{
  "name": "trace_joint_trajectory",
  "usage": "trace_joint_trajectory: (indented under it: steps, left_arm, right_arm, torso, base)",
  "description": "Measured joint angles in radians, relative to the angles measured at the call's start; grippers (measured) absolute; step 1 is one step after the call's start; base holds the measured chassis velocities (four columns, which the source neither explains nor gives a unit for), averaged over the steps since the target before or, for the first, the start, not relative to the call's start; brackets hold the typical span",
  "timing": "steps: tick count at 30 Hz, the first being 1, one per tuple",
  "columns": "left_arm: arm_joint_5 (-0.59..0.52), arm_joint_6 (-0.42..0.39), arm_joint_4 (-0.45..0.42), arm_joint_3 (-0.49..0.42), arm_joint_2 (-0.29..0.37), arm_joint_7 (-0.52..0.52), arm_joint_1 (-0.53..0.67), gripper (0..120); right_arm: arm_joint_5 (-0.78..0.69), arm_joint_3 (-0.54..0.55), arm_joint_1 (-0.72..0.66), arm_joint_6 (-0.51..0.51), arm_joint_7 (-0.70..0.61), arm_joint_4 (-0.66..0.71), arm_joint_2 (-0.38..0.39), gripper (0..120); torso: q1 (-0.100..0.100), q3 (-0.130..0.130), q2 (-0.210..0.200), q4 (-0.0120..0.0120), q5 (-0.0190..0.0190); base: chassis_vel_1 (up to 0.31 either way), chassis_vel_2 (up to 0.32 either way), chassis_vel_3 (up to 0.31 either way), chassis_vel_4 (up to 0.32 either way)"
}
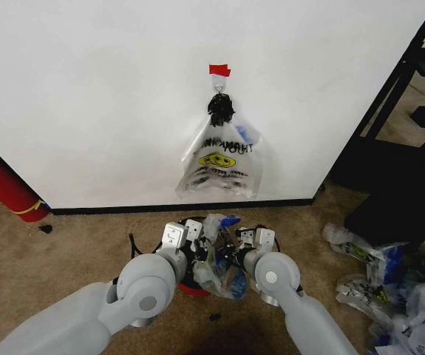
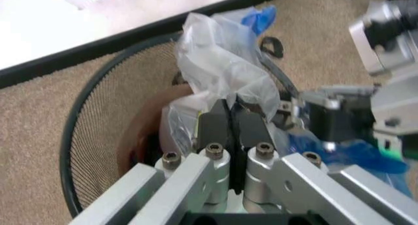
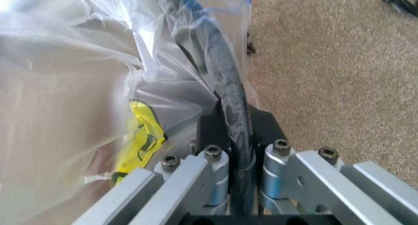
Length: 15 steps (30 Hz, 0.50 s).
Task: Pick up the garbage bag from the wall and place it over the trash bin.
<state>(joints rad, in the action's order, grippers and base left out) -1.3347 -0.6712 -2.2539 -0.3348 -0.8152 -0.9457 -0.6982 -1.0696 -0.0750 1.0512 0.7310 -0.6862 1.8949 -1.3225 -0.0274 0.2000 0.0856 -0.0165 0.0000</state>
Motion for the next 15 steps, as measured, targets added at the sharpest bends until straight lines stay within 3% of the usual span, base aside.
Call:
trace_joint_trajectory:
  steps: [9, 15]
  left_arm:
    - [-0.053, 0.005, -0.035, 0.111, 0.022, -0.001, -0.005, 0]
    - [-0.085, 0.007, -0.082, 0.278, 0.075, 0.005, -0.13, 0]
  right_arm:
    - [0.059, -0.039, 0.049, -0.04, 0.098, 0.06, 0.023, 1]
    - [0.062, -0.055, 0.075, -0.082, 0.167, 0.088, 0.03, 1]
  torso:
    - [0.0, 0.0, 0.0, -0.0001, 0.0001]
    - [0.0, 0.0, 0.0, 0.0, 0.0001]
  base:
    - [0.0, 0.0, 0.0, 0.0]
    - [0.0, 0.0, 0.0, 0.0]
